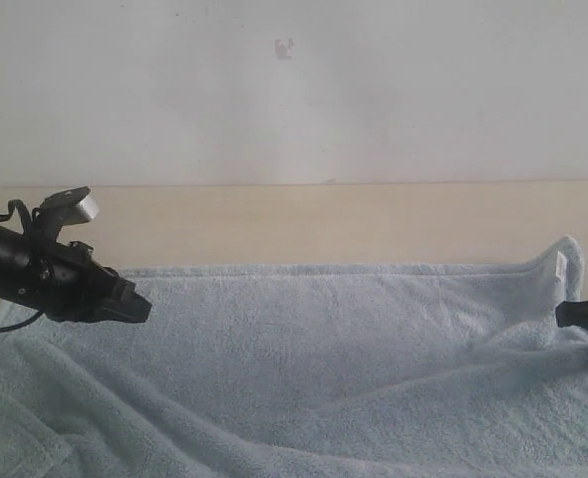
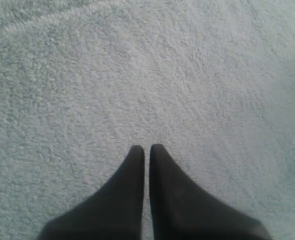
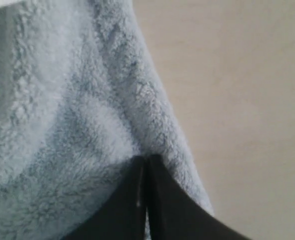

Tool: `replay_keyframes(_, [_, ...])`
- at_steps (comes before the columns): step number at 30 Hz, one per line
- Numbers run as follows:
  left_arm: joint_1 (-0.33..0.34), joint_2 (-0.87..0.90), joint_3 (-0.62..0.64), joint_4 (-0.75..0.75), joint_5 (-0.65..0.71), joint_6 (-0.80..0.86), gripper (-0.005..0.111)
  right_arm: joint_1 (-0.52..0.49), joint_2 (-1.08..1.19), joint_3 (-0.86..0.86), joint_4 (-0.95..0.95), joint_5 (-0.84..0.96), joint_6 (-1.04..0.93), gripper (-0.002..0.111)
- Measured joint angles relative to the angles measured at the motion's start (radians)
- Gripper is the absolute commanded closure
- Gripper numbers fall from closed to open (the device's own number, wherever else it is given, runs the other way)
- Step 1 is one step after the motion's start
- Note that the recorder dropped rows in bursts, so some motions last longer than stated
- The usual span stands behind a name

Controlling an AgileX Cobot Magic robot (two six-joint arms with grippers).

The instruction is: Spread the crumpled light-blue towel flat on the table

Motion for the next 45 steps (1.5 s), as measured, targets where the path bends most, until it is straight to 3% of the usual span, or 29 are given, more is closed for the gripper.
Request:
replay_keyframes(6, [0.000,0.000,0.000,0.000,0.002,0.006,0.103,-0.020,0.003,-0.002,-0.055,0.013,0.035,0.108])
replay_keyframes(17, [0.000,0.000,0.000,0.037,-0.046,0.007,0.103,-0.230,0.018,-0.014,-0.044,0.086,0.163,0.108])
replay_keyframes(21, [0.000,0.000,0.000,0.044,-0.093,0.007,0.103,-0.232,0.009,-0.005,0.080,0.066,0.052,0.108])
replay_keyframes(26, [0.000,0.000,0.000,0.047,-0.270,-0.037,0.103,-0.203,-0.028,-0.005,0.530,0.008,-0.340,0.108])
replay_keyframes(28, [0.000,0.004,0.000,0.047,-0.342,-0.058,0.103,-0.201,0.000,-0.060,0.604,0.045,-0.417,0.108])
replay_keyframes(36, [0.000,0.080,-0.029,0.065,-0.416,-0.062,0.103,-0.196,0.204,-0.265,0.637,0.172,-0.473,0.108])
replay_keyframes(45, [0.016,0.197,-0.165,0.068,-0.463,-0.064,0.103,-0.196,0.298,-0.412,0.638,0.235,-0.483,0.108])
